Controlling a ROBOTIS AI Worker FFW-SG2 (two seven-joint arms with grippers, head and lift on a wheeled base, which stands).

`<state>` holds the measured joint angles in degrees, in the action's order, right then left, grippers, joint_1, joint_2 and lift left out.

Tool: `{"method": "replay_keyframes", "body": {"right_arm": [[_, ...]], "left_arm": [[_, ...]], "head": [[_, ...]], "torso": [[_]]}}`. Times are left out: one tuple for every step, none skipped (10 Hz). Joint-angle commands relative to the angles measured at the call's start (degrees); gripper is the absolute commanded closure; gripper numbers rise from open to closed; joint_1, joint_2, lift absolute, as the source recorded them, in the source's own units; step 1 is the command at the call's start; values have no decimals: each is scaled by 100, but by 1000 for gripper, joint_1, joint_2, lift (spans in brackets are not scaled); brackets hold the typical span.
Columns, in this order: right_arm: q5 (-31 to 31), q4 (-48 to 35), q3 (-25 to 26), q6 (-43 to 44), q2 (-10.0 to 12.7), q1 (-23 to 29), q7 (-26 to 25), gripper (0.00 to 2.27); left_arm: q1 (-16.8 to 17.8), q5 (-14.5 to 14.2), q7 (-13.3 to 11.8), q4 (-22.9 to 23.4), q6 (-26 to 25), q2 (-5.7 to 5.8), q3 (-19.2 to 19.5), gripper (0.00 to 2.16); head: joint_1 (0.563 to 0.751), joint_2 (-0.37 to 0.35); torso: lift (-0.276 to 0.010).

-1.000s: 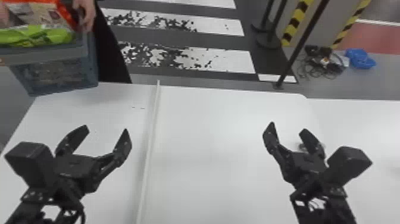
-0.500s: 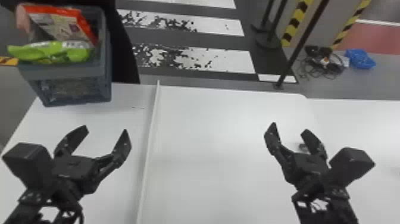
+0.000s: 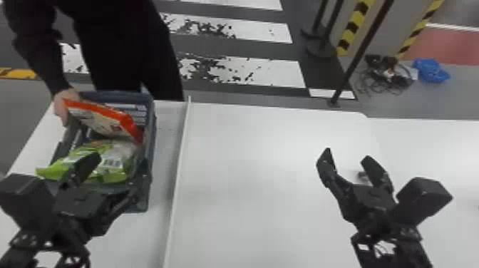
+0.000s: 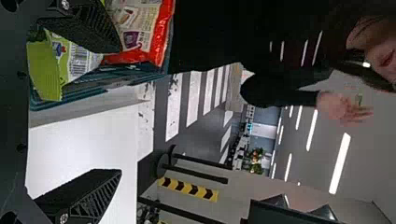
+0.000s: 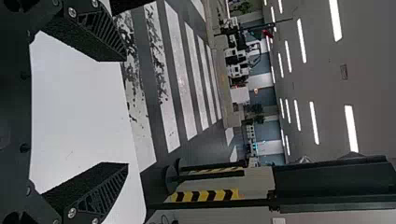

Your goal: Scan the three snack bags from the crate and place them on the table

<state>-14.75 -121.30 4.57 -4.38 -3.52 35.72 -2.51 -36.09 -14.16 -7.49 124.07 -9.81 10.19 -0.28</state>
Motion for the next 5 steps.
{"method": "replay_keyframes", "body": {"right_arm": [[-1,-43,-9,2,0,49,-3,134],[7,-69,-17,2,0,93,-3,134],[-1,-96,-26,2,0,111,-3,134],[-1,-113,-35,-16,0,128,-3,134],[-19,-113,-35,-16,0,128,-3,137]], "left_arm": [[6,-78,-103,12,18,0,72,76],[-12,-78,-279,56,0,9,151,76],[-12,-78,-613,100,0,27,345,76],[-64,-113,-789,249,-176,97,582,76],[-161,-350,-1219,416,-316,159,942,76]], "head": [[695,-115],[695,-115],[695,-115],[695,-115],[695,-102]], "torso": [[-36],[-36],[-36],[-36],[-36]]}}
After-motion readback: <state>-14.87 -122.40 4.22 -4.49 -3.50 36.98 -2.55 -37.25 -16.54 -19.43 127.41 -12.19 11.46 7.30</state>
